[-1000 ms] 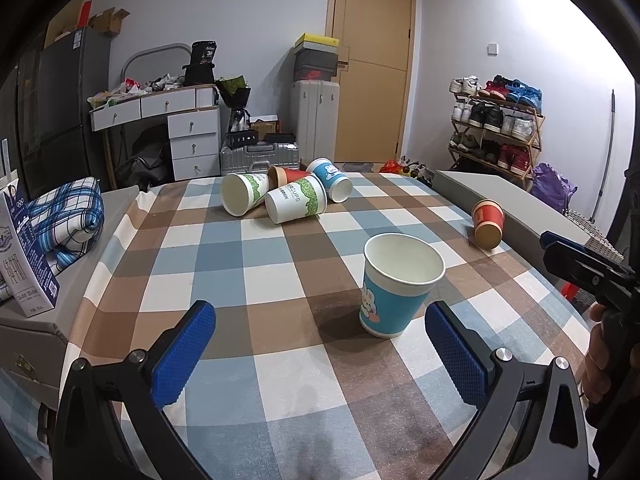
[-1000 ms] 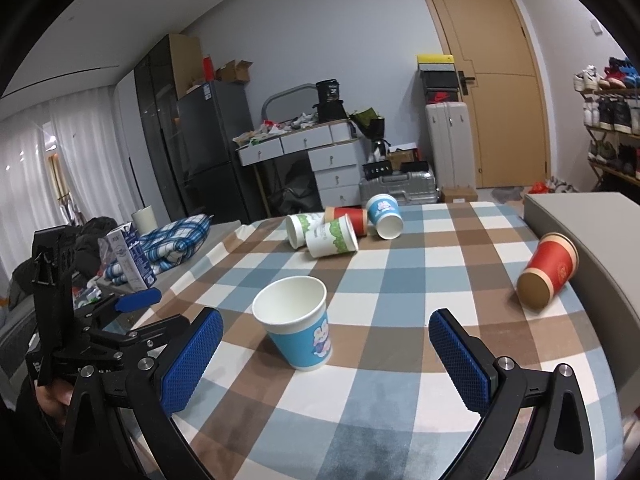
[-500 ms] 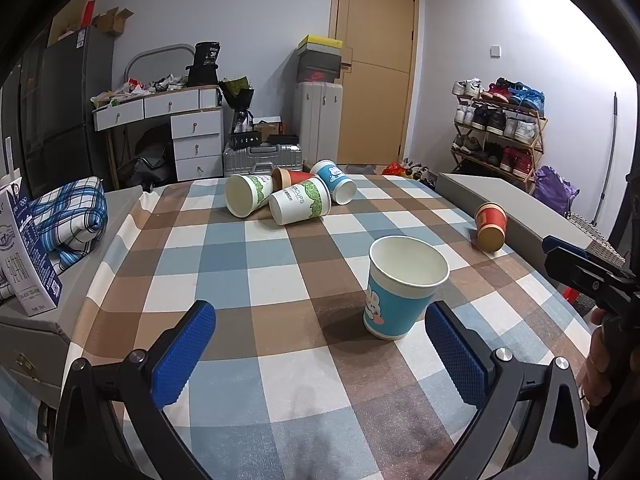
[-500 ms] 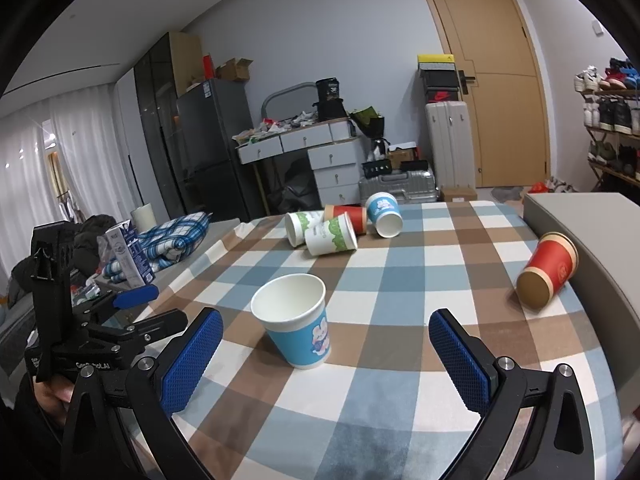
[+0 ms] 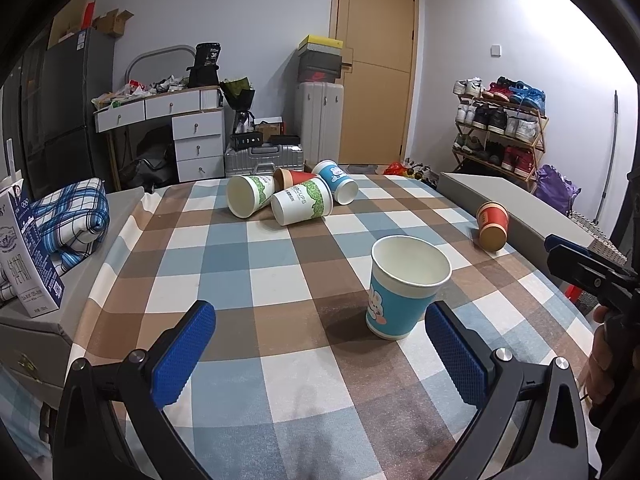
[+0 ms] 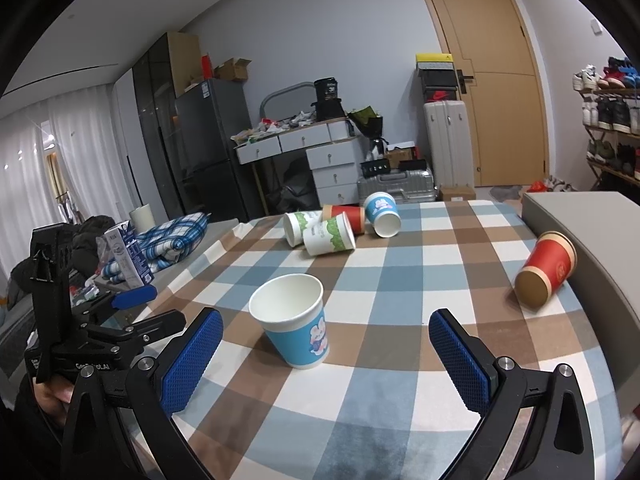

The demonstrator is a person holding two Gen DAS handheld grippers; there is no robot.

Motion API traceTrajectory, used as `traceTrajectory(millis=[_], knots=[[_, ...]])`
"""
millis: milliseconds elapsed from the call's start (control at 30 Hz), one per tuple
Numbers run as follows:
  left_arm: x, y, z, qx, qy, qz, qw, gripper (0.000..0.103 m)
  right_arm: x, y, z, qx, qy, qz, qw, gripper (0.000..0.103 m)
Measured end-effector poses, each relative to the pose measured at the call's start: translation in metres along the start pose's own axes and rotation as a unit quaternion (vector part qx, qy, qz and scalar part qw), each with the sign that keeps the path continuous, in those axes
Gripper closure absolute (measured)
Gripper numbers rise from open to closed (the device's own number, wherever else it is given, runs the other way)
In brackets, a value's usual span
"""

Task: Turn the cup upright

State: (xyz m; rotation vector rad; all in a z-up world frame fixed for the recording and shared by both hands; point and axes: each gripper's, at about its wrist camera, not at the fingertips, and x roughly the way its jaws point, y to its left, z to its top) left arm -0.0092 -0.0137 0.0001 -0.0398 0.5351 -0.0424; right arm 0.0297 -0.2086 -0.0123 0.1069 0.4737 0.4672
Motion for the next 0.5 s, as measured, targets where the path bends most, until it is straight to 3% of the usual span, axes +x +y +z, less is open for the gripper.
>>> traceTrajectory(millis=[500], knots=[[-0.0014,0.0006,-0.0006,0.0,-0.002,0.004,1.0,0.001,-0.0001,-0.0001,-0.0014,-0.001,0.002,0.002,1.0,0.0]])
